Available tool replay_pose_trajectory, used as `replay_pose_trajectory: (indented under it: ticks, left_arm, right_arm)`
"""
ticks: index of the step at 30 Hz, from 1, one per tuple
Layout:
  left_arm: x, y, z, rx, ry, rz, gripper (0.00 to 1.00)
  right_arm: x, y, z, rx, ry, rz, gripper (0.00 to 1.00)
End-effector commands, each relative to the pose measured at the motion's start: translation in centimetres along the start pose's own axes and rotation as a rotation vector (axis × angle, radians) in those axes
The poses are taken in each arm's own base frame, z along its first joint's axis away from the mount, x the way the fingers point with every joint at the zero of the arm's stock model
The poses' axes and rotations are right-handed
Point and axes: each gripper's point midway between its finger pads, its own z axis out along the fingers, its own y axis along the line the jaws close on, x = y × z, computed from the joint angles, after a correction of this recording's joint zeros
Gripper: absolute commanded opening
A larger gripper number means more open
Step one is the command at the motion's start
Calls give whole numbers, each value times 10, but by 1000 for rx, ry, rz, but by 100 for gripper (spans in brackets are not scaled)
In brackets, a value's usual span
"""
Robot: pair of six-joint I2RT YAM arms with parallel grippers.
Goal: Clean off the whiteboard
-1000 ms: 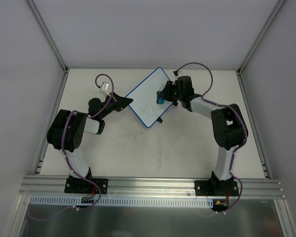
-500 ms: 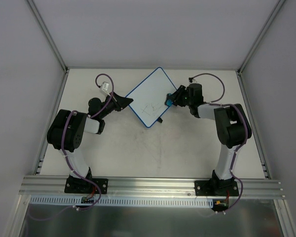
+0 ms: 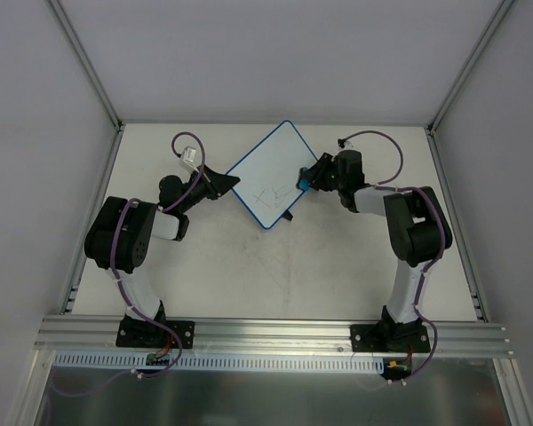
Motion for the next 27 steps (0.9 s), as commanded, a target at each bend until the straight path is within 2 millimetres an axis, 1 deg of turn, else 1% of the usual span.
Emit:
replay_pose_trajectory:
  ticks: [1,2,4,5,6,7,10,12,13,16,17,19,20,22,23,25,26,27]
  left_arm:
    - [-3,-18,3,108,0,128,0]
    - [-3,-17,4,107,1,127,0]
    - [-3,-18,4,107,-1,126,0]
    - [-3,-17,4,106,0,124,0]
    - [-2,-17,4,106,2,121,0]
    - [-3,-17,4,107,1,122,0]
    - [-3,-17,3,103,1,122,0]
    - [-3,-18,4,105,1,124,0]
    - [-3,-17,4,104,2,124,0]
    - [-2,-17,5,104,2,116,0]
    - [-3,-17,5,107,0,115,0]
    - [-2,-16,5,106,1,111,0]
    - [-3,-17,6,108,-1,113,0]
    - [-3,-16,5,105,-3,115,0]
    - [-3,-16,5,104,-4,115,0]
    - [-3,-17,4,104,-4,117,0]
    - [-2,-16,4,104,-2,114,0]
    - [-3,-16,5,104,-4,115,0]
  right_arm:
    - [20,20,3,16,50,-147,0]
    - [24,32,2,1,57,-178,0]
    - [24,44,2,-13,67,-220,0]
    - [29,53,2,-29,76,-232,0]
    - [28,62,3,-45,74,-251,0]
    - [31,65,3,-47,85,-262,0]
    - [44,91,2,-80,103,-318,0]
    - [48,103,1,-100,108,-335,0]
    - [53,114,0,-118,114,-347,0]
    - [64,130,-1,-149,123,-372,0]
    - [71,141,-2,-170,128,-398,0]
    - [78,146,-2,-174,134,-423,0]
    - [85,154,-3,-189,142,-447,0]
    - [92,159,-5,-200,151,-473,0]
    - [99,165,-7,-212,157,-493,0]
    - [104,167,-8,-207,157,-541,0]
    - [110,172,-9,-217,161,-563,0]
    - [111,173,-10,-211,156,-576,0]
